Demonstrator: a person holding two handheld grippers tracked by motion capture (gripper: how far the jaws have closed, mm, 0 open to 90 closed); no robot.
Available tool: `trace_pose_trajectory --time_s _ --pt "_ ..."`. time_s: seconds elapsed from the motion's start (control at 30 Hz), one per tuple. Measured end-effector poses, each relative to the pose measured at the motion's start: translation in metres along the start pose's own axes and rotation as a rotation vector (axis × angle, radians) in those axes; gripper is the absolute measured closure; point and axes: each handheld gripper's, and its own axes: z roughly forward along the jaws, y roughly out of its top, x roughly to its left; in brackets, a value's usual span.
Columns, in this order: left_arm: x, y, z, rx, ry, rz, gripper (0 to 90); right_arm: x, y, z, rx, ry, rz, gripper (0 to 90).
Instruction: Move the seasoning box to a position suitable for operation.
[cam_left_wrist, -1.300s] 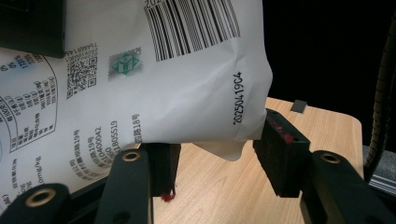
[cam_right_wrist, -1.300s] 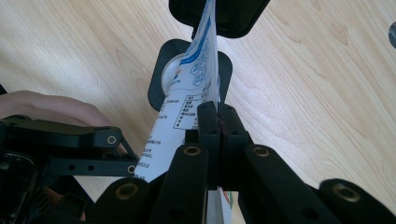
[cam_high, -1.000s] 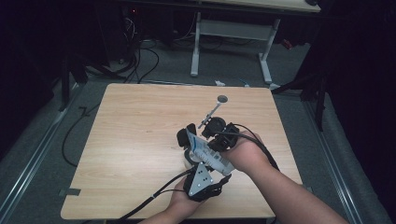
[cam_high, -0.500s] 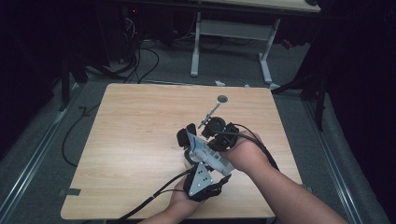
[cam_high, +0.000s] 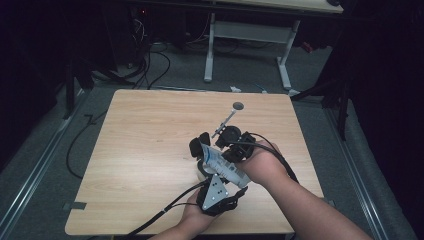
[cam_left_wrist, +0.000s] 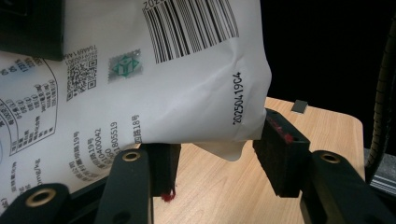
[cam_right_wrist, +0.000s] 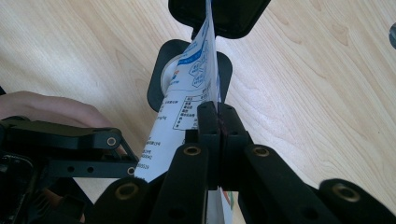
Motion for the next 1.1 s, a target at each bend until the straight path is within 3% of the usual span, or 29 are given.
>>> trace_pose_trajectory --time_s 1.1 --pt "0.0034 0.0000 -0.0001 -0.006 0.008 -0.012 52.5 0.0007 0.0047 0.0041 -0.004 -0.003 -0.009 90.0"
